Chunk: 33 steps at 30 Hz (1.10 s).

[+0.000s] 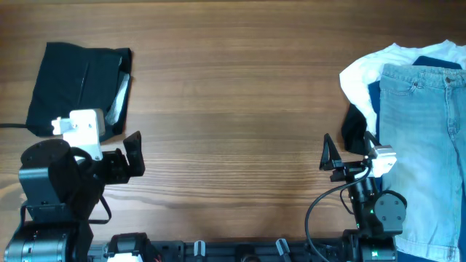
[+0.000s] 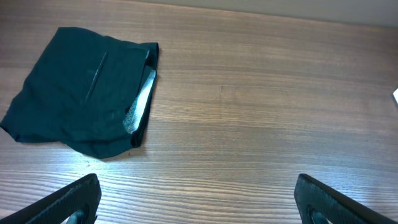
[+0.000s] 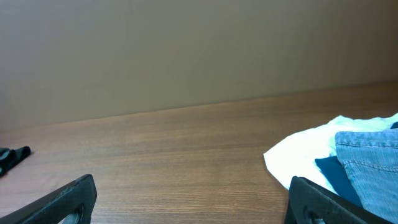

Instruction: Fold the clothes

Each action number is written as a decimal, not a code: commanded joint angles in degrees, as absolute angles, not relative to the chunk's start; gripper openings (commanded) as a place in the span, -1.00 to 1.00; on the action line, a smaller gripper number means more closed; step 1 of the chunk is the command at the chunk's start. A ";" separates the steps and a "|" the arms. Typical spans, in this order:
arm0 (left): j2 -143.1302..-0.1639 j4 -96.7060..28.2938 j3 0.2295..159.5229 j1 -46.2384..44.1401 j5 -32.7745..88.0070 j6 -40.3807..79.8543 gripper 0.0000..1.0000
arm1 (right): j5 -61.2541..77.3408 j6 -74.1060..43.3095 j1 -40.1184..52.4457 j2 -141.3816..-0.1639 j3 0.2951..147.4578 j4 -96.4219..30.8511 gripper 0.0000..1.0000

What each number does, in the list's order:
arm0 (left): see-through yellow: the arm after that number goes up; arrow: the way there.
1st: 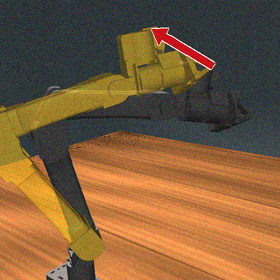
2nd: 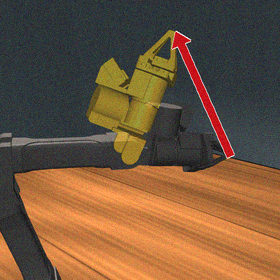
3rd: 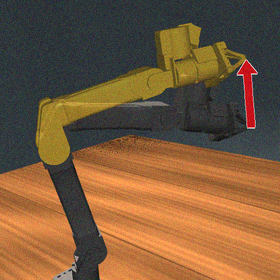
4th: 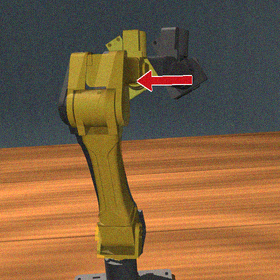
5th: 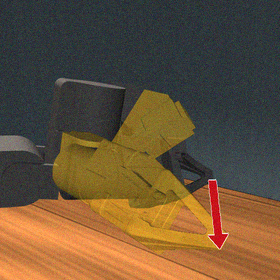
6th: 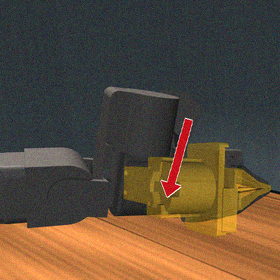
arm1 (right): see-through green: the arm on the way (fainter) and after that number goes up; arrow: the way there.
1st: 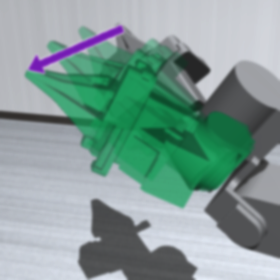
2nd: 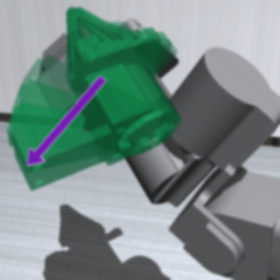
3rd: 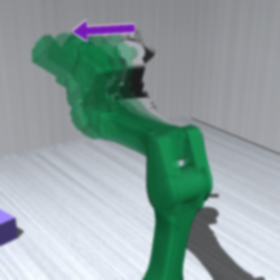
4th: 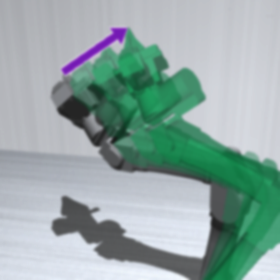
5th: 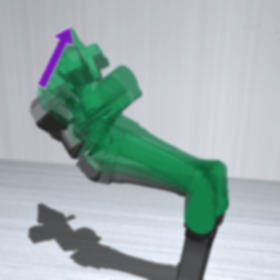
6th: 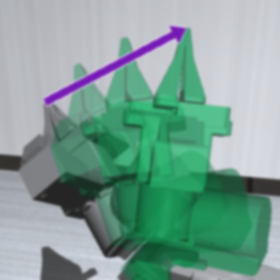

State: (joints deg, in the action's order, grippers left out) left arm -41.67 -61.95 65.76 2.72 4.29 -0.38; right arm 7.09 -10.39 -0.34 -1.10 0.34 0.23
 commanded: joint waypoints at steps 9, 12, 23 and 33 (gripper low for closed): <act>-41.67 -61.80 65.84 2.39 3.77 -1.26 1.00 | 7.94 -11.09 -0.62 -0.58 0.30 0.62 0.99; -41.67 -61.80 65.84 2.39 3.77 -1.26 1.00 | 7.97 -11.09 -0.62 -0.58 0.30 0.64 1.00; -34.59 -46.30 54.96 2.35 5.32 -0.84 0.99 | 7.94 -11.09 -0.62 -0.58 0.30 0.62 0.99; -13.10 -14.81 17.67 1.32 8.69 6.52 1.00 | 7.94 -11.07 -0.62 -0.58 0.30 0.62 0.99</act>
State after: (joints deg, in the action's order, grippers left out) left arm -19.66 -18.61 24.71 1.63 7.60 2.76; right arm 7.33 -10.41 -0.34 -1.10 0.36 0.34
